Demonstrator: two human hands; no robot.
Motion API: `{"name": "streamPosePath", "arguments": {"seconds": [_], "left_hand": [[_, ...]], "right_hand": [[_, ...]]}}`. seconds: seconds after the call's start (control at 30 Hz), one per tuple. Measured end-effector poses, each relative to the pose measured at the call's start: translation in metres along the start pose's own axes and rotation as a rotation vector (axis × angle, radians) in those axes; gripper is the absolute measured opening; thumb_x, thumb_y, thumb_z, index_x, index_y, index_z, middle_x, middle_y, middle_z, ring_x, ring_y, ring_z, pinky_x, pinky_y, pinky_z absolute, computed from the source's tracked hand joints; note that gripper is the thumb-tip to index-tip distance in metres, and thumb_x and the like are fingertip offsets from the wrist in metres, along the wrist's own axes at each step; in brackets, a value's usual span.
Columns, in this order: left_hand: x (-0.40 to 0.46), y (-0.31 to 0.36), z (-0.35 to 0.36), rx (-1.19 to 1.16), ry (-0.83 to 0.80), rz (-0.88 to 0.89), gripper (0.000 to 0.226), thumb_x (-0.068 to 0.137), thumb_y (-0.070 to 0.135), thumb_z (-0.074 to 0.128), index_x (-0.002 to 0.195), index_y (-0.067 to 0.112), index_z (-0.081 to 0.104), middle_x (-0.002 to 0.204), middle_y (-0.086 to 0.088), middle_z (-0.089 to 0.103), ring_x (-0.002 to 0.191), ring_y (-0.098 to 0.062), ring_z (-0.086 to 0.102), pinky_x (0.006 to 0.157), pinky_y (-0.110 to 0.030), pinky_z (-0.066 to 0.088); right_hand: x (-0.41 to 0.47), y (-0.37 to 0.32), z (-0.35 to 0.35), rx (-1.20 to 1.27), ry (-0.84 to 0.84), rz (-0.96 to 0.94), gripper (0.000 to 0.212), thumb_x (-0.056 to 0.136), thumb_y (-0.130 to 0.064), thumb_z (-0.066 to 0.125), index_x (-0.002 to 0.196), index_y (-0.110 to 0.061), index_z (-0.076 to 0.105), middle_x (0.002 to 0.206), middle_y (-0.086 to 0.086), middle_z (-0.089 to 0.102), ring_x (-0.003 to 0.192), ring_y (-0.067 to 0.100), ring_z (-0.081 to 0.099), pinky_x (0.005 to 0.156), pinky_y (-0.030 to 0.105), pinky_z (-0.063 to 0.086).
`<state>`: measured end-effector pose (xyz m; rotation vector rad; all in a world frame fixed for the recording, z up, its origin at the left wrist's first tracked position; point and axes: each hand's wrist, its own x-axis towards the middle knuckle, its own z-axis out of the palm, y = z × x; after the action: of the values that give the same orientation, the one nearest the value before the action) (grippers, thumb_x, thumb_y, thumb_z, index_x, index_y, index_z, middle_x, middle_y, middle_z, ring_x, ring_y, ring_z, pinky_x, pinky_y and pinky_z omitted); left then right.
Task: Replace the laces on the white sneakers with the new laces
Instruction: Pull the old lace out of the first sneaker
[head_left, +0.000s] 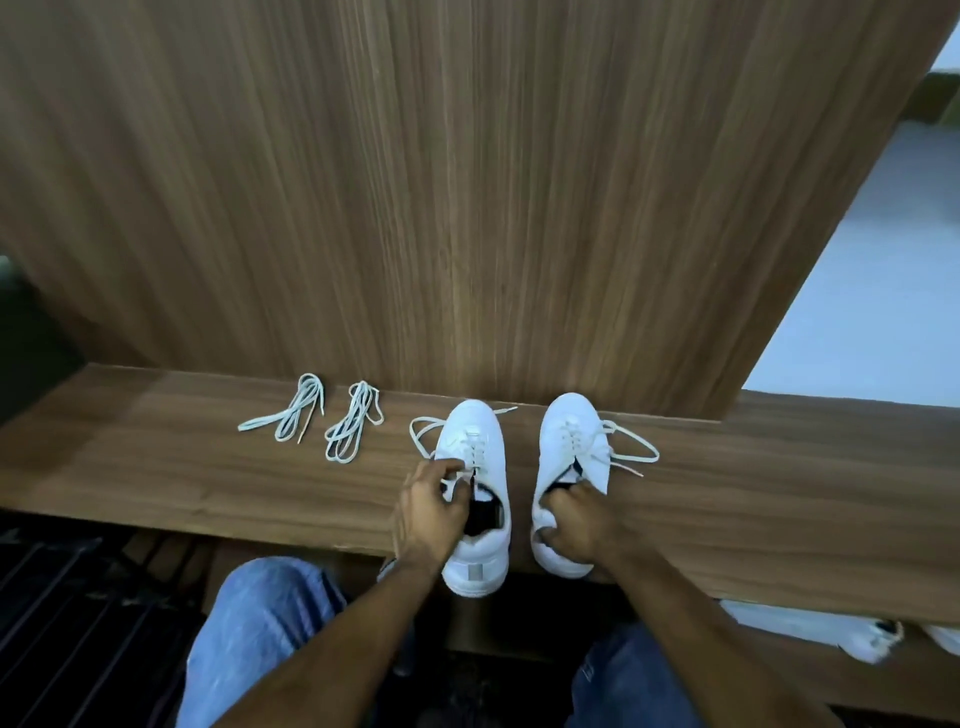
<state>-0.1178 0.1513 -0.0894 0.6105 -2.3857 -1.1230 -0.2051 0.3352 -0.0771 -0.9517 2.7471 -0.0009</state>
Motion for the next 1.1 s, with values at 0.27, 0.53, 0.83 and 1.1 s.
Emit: {"name": "streamPosePath", "arguments": {"seconds": [0.27, 0.53, 0.83, 1.1], "left_hand": [[0.008, -0.007, 0.007, -0.011, -0.061, -0.184, 0.035, 0.082, 0.029, 0.067, 0.116, 0.034, 0.058, 0.096, 0.011, 0.071, 0.092, -0.021, 0.066, 0.077, -0.032, 0.047], [0.004, -0.005, -0.005, 0.059, -0.074, -0.192, 0.031, 0.088, 0.031, 0.062, 0.115, 0.033, 0.049, 0.093, 0.012, 0.069, 0.098, -0.026, 0.064, 0.08, -0.035, 0.042], [0.005, 0.008, 0.01, -0.211, -0.047, -0.188, 0.054, 0.079, 0.008, 0.058, 0.12, 0.042, 0.049, 0.094, 0.014, 0.066, 0.088, -0.021, 0.066, 0.08, -0.04, 0.052], [0.002, 0.003, 0.015, -0.151, 0.024, -0.289, 0.053, 0.084, 0.019, 0.062, 0.13, 0.038, 0.045, 0.095, 0.005, 0.069, 0.095, -0.027, 0.064, 0.085, -0.041, 0.049]], "right_hand": [[-0.005, -0.051, -0.022, 0.22, 0.487, -0.005, 0.025, 0.081, -0.042, 0.058, 0.088, -0.017, 0.06, 0.088, 0.0, 0.063, 0.084, 0.026, 0.063, 0.064, 0.032, 0.044], [0.019, -0.09, -0.013, 0.365, 0.325, 0.258, 0.026, 0.091, -0.028, 0.049, 0.113, -0.019, 0.058, 0.107, 0.009, 0.068, 0.102, 0.032, 0.062, 0.076, 0.036, 0.048], [0.027, -0.087, -0.028, 0.361, 0.216, 0.185, 0.036, 0.091, -0.026, 0.047, 0.126, -0.031, 0.051, 0.12, 0.007, 0.061, 0.109, 0.035, 0.059, 0.083, 0.04, 0.047], [0.037, -0.094, -0.074, 0.93, -0.057, 0.113, 0.023, 0.078, -0.015, 0.063, 0.057, -0.018, 0.052, 0.075, 0.003, 0.052, 0.072, 0.018, 0.053, 0.066, 0.029, 0.038]]}}
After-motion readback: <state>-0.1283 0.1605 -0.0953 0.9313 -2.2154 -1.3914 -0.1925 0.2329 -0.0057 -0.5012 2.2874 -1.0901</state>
